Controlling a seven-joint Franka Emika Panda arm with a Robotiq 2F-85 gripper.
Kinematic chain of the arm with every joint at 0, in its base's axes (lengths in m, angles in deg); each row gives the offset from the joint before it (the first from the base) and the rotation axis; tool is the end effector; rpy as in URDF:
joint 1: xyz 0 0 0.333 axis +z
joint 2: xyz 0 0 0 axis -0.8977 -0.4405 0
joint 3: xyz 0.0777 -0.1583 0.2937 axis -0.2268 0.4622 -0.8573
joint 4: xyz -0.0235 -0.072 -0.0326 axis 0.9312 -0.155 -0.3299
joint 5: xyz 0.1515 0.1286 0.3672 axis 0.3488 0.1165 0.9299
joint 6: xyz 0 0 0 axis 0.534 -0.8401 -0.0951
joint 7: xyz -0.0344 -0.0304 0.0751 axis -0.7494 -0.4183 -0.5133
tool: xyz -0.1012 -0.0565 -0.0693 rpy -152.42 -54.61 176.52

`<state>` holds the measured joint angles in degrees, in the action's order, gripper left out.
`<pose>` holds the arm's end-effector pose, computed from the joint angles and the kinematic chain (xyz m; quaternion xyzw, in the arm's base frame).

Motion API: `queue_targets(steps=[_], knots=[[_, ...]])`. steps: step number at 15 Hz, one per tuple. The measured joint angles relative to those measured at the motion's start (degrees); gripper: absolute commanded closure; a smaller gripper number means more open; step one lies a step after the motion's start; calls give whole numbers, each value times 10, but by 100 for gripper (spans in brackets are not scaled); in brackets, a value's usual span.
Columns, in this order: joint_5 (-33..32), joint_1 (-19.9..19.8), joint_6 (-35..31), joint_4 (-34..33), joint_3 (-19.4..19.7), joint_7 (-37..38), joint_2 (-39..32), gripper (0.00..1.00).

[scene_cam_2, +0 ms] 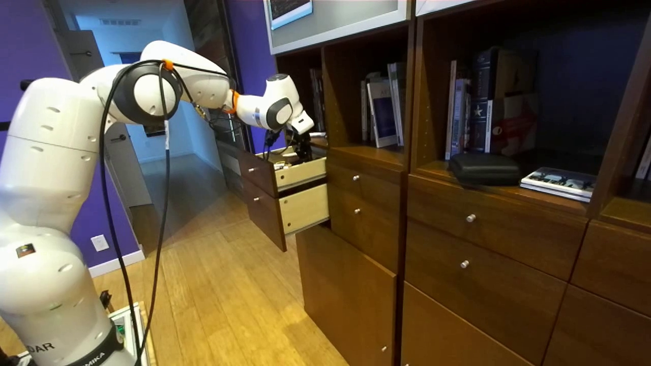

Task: Pick up the black pen from the open drawer and put it on the brown shelf right above the top open drawer

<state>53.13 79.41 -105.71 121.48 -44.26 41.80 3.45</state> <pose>0.7375 0.2576 0.4316 -0.8746 0.4104 -0.1541 0.2070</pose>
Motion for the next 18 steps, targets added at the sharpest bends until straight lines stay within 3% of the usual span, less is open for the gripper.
queue_targets(steps=[4,7,14,18], knots=[[-4,1,-25,47,2,-2,7,50],[-12,6,-38,57,6,-4,7,40],[-36,20,-46,57,17,-5,7,56],[-46,24,-46,52,17,-10,5,50]])
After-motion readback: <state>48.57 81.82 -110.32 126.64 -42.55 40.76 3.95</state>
